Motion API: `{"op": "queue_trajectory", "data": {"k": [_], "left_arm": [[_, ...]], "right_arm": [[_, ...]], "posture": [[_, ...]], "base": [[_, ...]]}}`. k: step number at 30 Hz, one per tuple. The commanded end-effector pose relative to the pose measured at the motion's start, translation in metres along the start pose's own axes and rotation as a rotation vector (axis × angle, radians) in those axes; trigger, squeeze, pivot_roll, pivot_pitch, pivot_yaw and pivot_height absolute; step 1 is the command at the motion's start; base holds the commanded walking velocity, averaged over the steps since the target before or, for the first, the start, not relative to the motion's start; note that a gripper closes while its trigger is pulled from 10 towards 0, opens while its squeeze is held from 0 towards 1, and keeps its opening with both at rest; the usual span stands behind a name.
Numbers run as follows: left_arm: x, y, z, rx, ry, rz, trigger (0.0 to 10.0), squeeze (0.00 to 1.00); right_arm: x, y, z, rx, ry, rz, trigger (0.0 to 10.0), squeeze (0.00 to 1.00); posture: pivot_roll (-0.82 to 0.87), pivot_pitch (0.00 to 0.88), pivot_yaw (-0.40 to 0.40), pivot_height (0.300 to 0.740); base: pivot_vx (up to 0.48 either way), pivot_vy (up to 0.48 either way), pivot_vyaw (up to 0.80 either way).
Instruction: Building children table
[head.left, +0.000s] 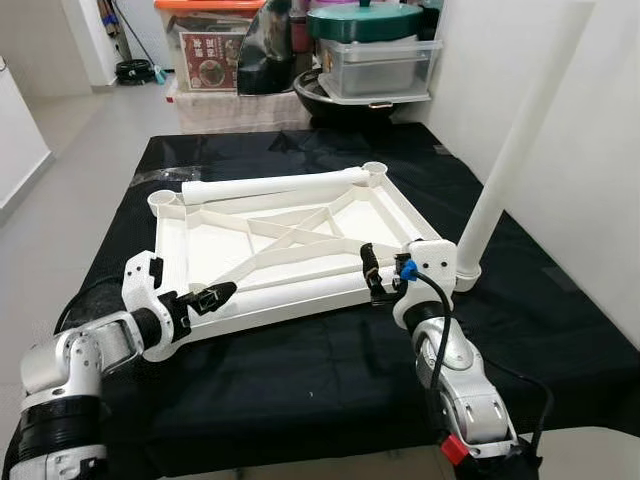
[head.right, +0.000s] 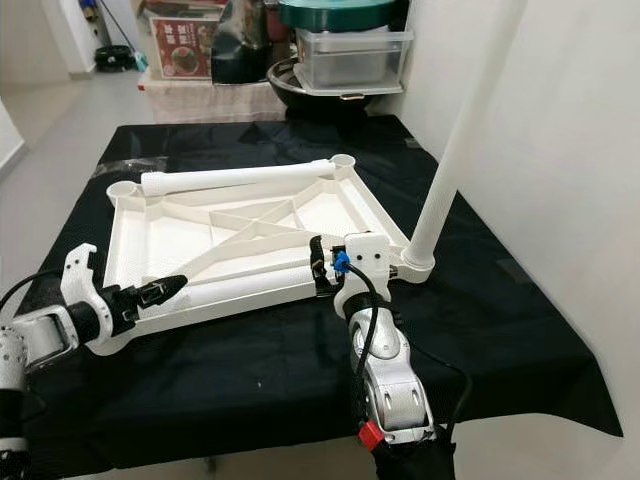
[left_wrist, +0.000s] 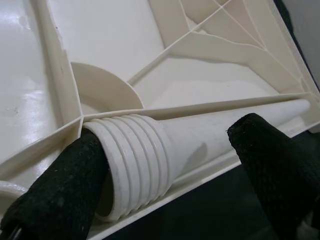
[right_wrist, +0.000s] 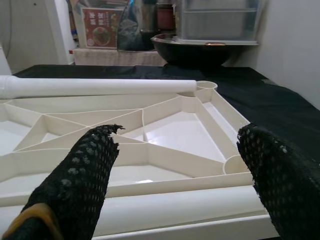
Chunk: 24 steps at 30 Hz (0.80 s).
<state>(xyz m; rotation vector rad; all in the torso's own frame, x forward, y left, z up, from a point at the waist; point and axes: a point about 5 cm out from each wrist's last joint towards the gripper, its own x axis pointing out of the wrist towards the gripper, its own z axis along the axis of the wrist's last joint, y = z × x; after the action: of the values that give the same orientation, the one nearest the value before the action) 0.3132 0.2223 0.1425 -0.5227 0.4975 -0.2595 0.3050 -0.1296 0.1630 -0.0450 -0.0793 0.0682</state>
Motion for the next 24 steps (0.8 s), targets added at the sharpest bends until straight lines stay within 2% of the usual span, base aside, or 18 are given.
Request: {"op": "queue_trajectory", "data": {"k": [1, 2, 7, 9, 13, 18, 21, 22, 24], "left_arm": [[0.004, 0.004, -0.010, -0.033, 0.056, 0.023, 10.0, 0.00], [0.005, 0.001, -0.003, -0.049, 0.050, 0.013, 10.0, 0.00], [0.005, 0.000, 0.000, -0.052, 0.044, 0.009, 10.0, 0.00], [0.004, -0.004, 0.011, -0.085, 0.017, -0.008, 10.0, 0.00], [0.004, -0.009, 0.020, -0.114, -0.003, -0.032, 10.0, 0.00], [0.004, -0.014, 0.024, -0.129, -0.013, -0.053, 10.0, 0.00], [0.003, -0.027, 0.035, -0.136, -0.040, -0.096, 10.0, 0.00], [0.003, -0.027, 0.035, -0.136, -0.040, -0.096, 10.0, 0.00], [0.001, -0.040, 0.046, -0.150, -0.072, -0.143, 10.0, 0.00]], "right_arm": [[0.000, 0.000, 0.003, 0.007, -0.003, -0.002, 10.0, 0.00], [0.000, 0.001, 0.003, 0.009, -0.002, -0.001, 10.0, 0.00], [0.000, 0.001, 0.003, 0.010, -0.002, -0.001, 10.0, 0.00], [0.000, 0.002, 0.003, 0.013, -0.002, -0.001, 10.0, 0.00], [0.000, 0.003, 0.003, 0.015, 0.000, 0.001, 10.0, 0.00], [0.000, 0.003, 0.003, 0.015, 0.000, 0.002, 10.0, 0.00], [0.000, 0.005, 0.003, 0.016, -0.001, 0.005, 10.0, 0.00], [0.000, 0.005, 0.003, 0.016, -0.001, 0.005, 10.0, 0.00], [0.001, 0.005, 0.003, 0.016, -0.001, 0.007, 10.0, 0.00]], "posture": [[0.07, 0.045, -0.030, 0.740], [0.07, 0.042, -0.034, 0.740], [0.07, 0.042, -0.034, 0.740], [0.07, 0.046, -0.032, 0.740], [0.08, 0.046, -0.034, 0.740], [0.08, 0.046, -0.033, 0.740], [0.08, 0.047, -0.033, 0.740], [0.08, 0.047, -0.033, 0.740], [0.08, 0.048, -0.034, 0.740]], "base": [[0.000, 0.000, 0.00], [0.000, 0.000, 0.00], [0.000, 0.000, 0.00], [0.000, 0.000, 0.00], [0.000, 0.000, 0.00], [0.000, 0.000, 0.00], [0.000, 0.000, 0.00], [0.000, 0.000, 0.00], [0.000, 0.000, 0.00]]}}
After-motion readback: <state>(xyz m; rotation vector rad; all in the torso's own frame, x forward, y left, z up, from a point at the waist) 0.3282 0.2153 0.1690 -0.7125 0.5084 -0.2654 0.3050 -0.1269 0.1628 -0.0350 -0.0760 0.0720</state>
